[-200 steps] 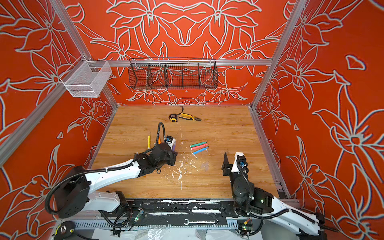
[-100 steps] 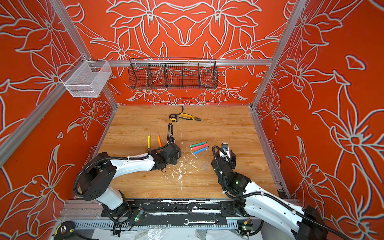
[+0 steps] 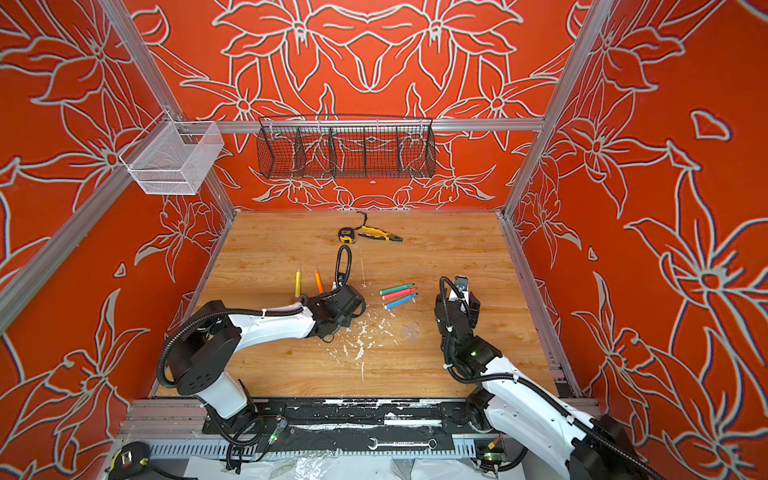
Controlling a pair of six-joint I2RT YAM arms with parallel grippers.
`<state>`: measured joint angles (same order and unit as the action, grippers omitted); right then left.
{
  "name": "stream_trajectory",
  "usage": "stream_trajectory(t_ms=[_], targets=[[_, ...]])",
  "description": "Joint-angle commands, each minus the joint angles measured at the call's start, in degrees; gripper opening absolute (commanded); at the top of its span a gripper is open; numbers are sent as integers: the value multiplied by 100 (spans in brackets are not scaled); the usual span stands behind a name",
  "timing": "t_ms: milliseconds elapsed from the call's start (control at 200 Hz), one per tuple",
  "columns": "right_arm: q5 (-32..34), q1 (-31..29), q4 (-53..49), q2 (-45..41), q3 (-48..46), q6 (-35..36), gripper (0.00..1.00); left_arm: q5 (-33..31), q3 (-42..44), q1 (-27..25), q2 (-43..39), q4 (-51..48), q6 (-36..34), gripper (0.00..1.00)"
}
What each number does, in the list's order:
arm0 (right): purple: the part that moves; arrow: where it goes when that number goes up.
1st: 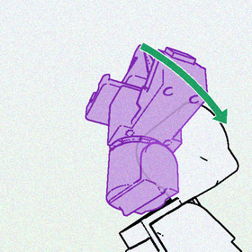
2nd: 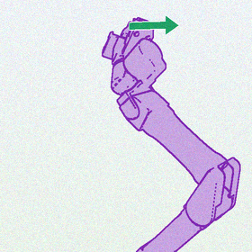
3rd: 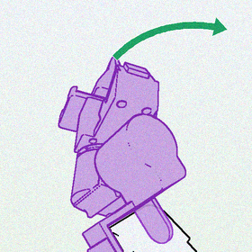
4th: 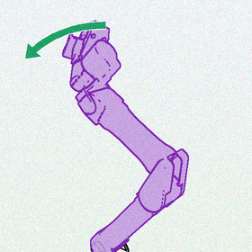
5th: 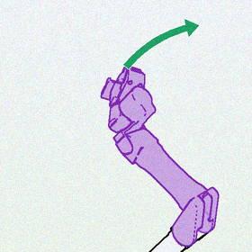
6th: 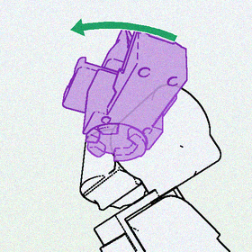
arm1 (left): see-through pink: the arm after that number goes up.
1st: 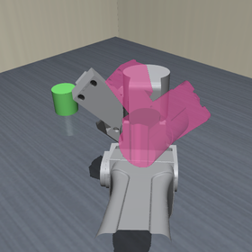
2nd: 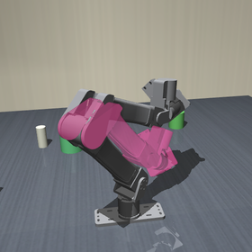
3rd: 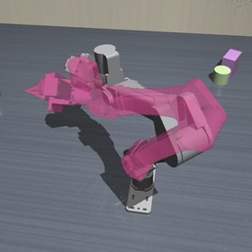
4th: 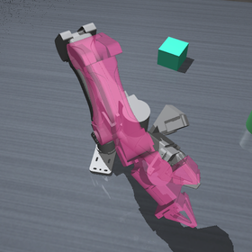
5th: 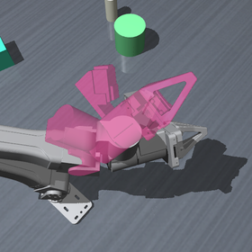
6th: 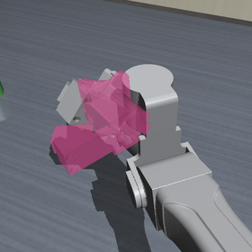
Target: Insert the pens into the pen caps
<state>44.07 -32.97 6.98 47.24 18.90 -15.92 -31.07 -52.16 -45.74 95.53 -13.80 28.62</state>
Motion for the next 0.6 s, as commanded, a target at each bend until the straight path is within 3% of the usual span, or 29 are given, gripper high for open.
stream_trajectory(t_ms=[0, 150, 215, 320, 400, 595], targets=[[-365, 36, 146, -2, 60, -54, 69, -293, -302, 47, -200, -153, -182, 37], [-508, 35, 249, -269, -130, -32, 69, -258, -968, 56, -515, -174, -846, 44], [-510, 36, 268, -361, -188, -41, 69, -89, -1349, 56, -660, -185, -1259, 45], [-572, 36, 286, -400, -220, -25, 69, 371, -1757, 56, -857, -1, -1994, 55], [-588, 36, 304, -345, -204, -16, 69, 900, -2006, 54, -883, -45, -2501, 55], [-634, 36, 287, -77, -71, -7, 69, 1524, -2044, 47, -821, -529, -2970, 54]])
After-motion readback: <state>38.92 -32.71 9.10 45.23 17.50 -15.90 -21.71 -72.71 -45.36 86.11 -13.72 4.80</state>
